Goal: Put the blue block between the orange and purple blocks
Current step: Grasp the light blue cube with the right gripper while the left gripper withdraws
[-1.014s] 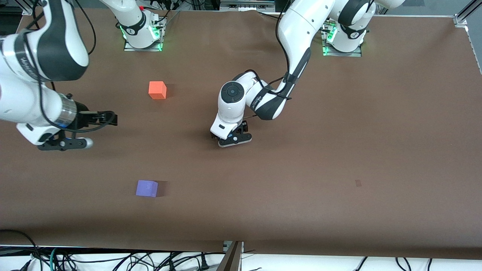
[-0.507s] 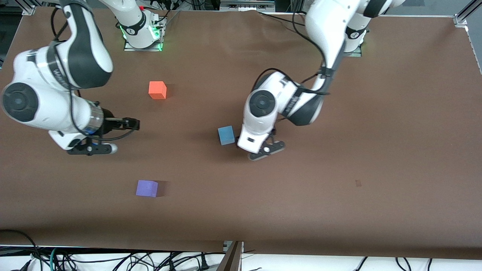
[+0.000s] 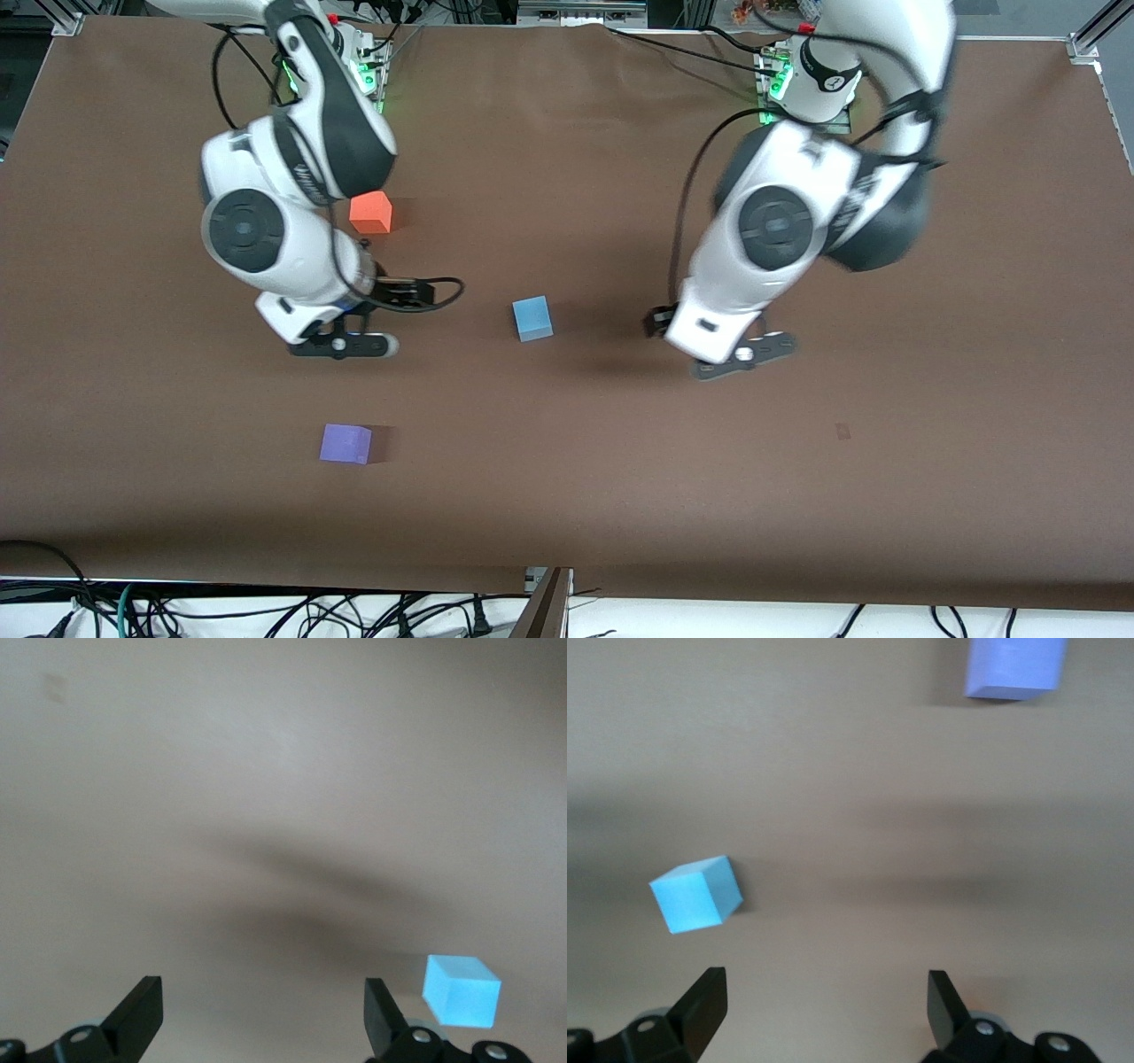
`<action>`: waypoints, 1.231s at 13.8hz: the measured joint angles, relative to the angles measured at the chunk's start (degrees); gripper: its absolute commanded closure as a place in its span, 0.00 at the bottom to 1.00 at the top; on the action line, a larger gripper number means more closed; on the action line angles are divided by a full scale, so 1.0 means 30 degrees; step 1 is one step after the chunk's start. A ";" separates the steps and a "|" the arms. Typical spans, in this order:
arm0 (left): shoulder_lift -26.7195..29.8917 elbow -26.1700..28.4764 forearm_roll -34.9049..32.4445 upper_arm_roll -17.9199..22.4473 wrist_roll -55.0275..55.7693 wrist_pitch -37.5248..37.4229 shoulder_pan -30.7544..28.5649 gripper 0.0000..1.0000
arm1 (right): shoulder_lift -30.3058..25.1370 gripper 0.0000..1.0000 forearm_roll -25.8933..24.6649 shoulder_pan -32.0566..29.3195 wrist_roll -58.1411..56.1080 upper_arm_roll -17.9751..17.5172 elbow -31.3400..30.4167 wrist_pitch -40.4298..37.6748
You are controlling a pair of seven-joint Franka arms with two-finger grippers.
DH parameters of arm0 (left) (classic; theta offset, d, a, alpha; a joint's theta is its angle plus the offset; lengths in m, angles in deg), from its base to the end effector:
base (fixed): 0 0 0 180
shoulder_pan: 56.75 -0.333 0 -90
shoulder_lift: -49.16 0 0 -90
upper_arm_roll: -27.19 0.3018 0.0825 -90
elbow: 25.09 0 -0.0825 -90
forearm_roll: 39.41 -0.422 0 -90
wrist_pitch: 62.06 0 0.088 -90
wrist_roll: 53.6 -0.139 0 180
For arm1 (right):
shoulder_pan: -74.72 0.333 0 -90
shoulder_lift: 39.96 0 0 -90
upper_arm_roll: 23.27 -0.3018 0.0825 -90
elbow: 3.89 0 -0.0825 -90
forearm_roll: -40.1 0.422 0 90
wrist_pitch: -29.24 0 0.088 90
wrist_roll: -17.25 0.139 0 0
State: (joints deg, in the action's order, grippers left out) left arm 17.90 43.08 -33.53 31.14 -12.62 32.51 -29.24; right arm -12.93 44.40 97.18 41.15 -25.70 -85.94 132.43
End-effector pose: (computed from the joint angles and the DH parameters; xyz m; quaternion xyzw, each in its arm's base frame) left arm 0.6621 -0.3146 0.4154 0.9868 0.1532 -0.0529 0.0054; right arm 0.6418 0.3032 0.3578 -0.9976 0.0036 0.0655 0.0206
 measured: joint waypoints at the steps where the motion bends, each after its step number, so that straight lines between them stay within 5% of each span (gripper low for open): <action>1: 0.0951 0.0641 0.0000 0.0010 -0.0768 -0.0472 -0.0565 0.00 | 0.0314 0.00 0.0000 0.0368 0.0332 -0.0005 -0.0016 0.0586; 10: 0.8915 0.8819 -0.1173 0.0113 -0.9241 -0.1175 -0.6267 0.00 | 0.3971 0.00 0.0008 0.3885 0.3428 -0.0016 -0.0078 0.7181; 17: 1.0731 1.0121 -0.3169 -0.0270 -0.9689 0.0553 -0.6337 0.00 | 0.5726 0.00 -0.0869 0.4566 0.3416 0.0000 -0.0088 0.9216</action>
State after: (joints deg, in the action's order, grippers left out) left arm 50.10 73.45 -43.04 30.33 -41.69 34.17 -48.25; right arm 4.25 41.79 110.88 51.40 -25.70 -86.21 160.07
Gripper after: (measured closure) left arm 0.000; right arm 0.000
